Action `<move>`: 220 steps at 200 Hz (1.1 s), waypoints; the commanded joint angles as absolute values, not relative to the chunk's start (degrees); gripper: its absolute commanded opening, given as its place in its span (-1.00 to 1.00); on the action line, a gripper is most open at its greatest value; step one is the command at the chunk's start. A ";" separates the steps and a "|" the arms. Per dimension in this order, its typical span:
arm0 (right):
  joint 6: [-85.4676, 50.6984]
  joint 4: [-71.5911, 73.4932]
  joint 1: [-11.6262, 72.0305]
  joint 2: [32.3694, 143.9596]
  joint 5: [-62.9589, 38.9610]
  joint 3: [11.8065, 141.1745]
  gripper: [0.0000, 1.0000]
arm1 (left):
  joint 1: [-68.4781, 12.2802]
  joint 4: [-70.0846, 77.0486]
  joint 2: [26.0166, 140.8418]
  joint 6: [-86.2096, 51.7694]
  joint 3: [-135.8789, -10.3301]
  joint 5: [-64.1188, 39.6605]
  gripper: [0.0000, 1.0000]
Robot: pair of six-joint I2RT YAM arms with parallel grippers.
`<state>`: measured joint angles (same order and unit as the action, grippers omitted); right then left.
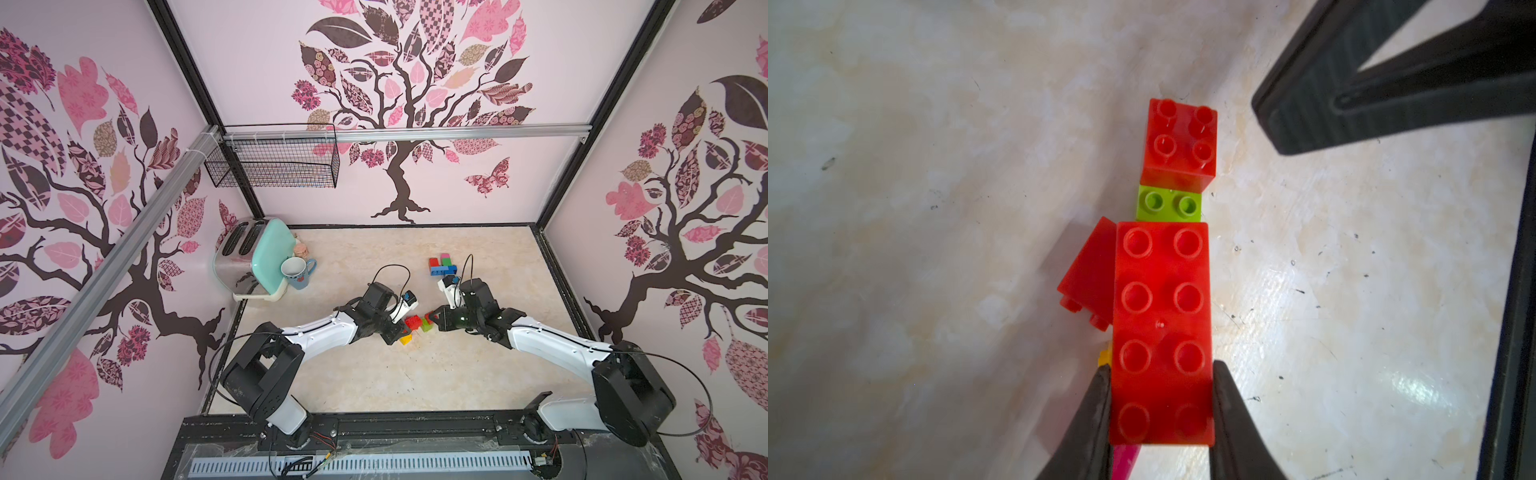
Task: Assemble the number 4 with lego
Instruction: Adjust the lego brick at the center of the board, then assemble the lego brick with the lego brick.
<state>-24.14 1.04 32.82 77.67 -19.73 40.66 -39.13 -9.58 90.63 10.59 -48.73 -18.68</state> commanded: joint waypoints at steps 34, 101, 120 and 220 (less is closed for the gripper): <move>-24.52 1.75 32.48 80.48 -22.62 42.36 -1.00 | -40.52 -8.77 95.31 11.57 -54.59 -16.67 -1.00; -25.69 1.26 32.43 85.93 -24.52 44.27 -1.00 | -41.56 -10.13 96.96 13.59 -55.61 -16.74 -1.00; -26.69 1.66 32.43 86.53 -24.15 44.46 -1.00 | -41.80 -9.95 96.94 13.40 -55.46 -17.69 -1.00; -28.53 -2.77 32.45 90.29 -16.98 44.74 -1.00 | -42.45 -11.50 98.33 14.04 -56.50 -14.68 -1.00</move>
